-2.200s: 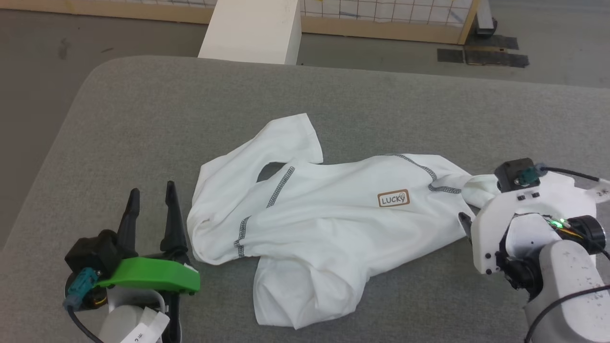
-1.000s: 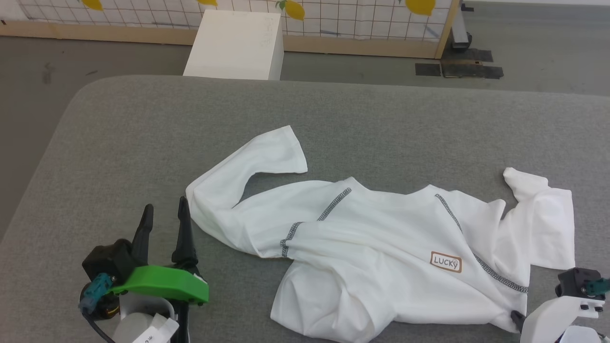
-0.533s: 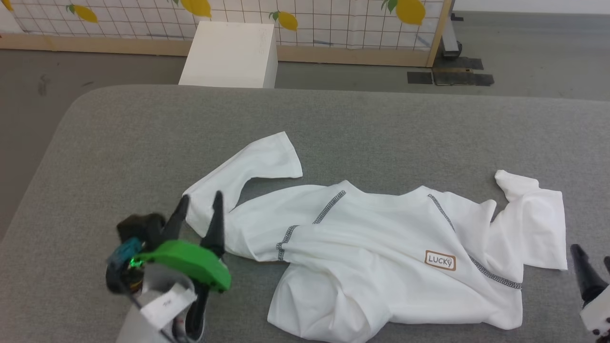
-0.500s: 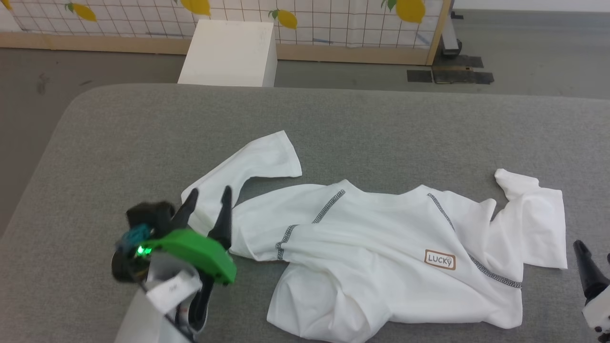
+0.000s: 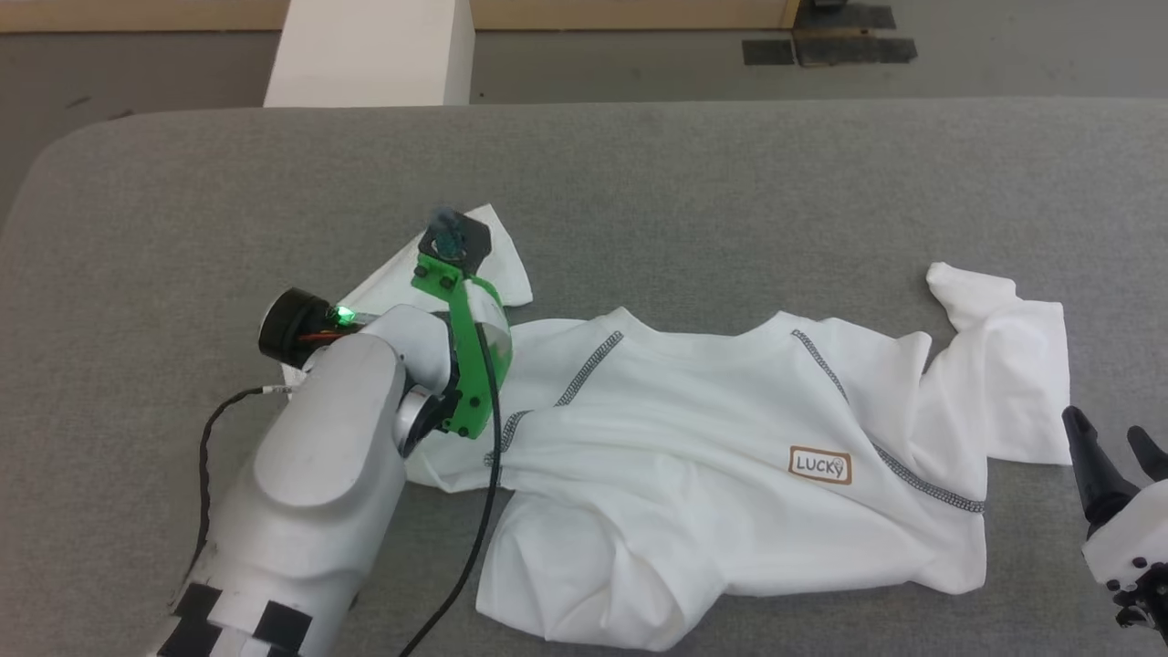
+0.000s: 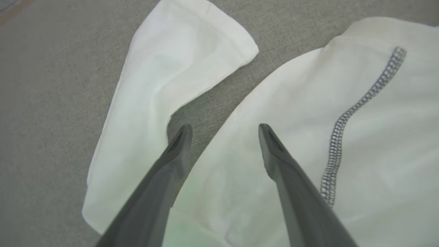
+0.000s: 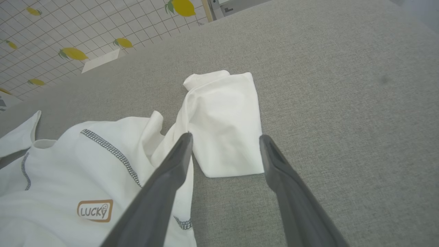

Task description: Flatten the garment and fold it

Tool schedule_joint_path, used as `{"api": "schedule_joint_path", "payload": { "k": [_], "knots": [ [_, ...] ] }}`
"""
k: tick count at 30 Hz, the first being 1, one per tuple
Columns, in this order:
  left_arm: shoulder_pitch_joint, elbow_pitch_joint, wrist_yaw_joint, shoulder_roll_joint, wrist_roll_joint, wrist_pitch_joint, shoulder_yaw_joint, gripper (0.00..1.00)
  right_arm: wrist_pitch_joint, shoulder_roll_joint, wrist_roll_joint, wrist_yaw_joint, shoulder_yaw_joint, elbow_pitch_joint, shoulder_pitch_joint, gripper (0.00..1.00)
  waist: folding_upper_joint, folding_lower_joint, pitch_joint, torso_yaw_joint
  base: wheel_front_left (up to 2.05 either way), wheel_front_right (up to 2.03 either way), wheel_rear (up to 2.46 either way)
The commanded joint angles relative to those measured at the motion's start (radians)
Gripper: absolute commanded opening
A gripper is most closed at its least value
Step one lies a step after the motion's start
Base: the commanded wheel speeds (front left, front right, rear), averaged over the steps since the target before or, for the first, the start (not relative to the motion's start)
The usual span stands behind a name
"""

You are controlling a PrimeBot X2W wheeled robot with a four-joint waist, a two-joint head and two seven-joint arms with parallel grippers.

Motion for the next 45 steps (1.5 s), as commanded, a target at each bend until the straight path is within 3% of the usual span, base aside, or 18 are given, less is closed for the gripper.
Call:
{"api": "schedule_joint_path", "payload": {
  "k": [1, 10, 11, 12, 17, 25, 29, 35, 39, 45],
  "knots": [
    [-0.023, 0.022, -0.006, 0.012, 0.013, 0.015, -0.019, 1.0, -0.005, 0.0, -0.006, -0.002, 0.003, 0.004, -0.017, 1.0, 0.0096, 0.0, 0.054, -0.041, 0.0, 0.0, 0.0],
    [-0.022, 0.149, -0.006, 0.001, -0.038, 0.164, -0.036, 1.0, -0.019, 0.0, -0.022, -0.002, -0.001, 0.003, -0.034, 1.0, 0.0096, 0.0, 0.092, -0.055, 0.0, 0.0, 0.0],
    [-0.016, 0.153, -0.007, -0.003, -0.048, 0.176, -0.036, 0.4, -0.02, 0.0, -0.022, -0.002, -0.002, 0.004, -0.037, 1.0, 0.0096, 0.0, 0.092, -0.053, 0.0, 0.0, 0.0],
    [-0.009, 0.154, -0.007, -0.009, -0.064, 0.182, -0.031, 0.0, -0.02, 0.0, -0.024, -0.002, -0.001, 0.005, -0.039, 1.0, 0.0096, 0.0, 0.092, -0.051, 0.0, 0.0, 0.0],
    [0.001, 0.121, -0.01, -0.018, -0.12, 0.134, -0.001, 0.0, -0.025, 0.0, -0.033, -0.002, 0.001, 0.01, -0.047, 1.0, 0.0096, 0.0, 0.089, -0.033, 0.0, 0.0, 0.0],
    [0.015, -0.009, 0.026, -0.017, -0.264, -0.006, 0.169, 0.0, -0.016, -0.001, -0.065, -0.002, 0.014, -0.013, -0.066, 1.0, 0.0096, 0.0, 0.07, -0.005, 0.0, 0.0, 0.0],
    [0.066, -0.112, 0.042, -0.003, -0.305, -0.032, 0.218, 0.0, 0.016, -0.032, -0.08, -0.002, 0.05, -0.048, -0.089, 1.0, 0.0096, 0.0, 0.065, 0.01, 0.0, 0.0, 0.0],
    [0.189, -0.281, 0.085, 0.014, -0.33, -0.036, 0.258, 0.0, 0.124, -0.121, -0.099, -0.002, 0.192, -0.061, -0.169, 1.0, 0.0096, 0.0, 0.071, 0.028, 0.0, 0.0, 0.0],
    [0.263, -0.37, 0.12, 0.015, -0.345, -0.036, 0.282, 0.0, 0.231, -0.188, -0.124, -0.002, 0.314, -0.002, -0.257, 1.0, 0.0096, 0.0, 0.088, 0.042, 0.0, 0.0, 0.0],
    [0.299, -0.438, 0.132, -0.005, -0.358, -0.035, 0.274, 0.0, 0.336, -0.254, -0.154, -0.002, 0.457, 0.119, -0.38, 1.0, 0.0096, 0.0, 0.123, 0.078, 0.0, 0.0, 0.0]
  ]
}}
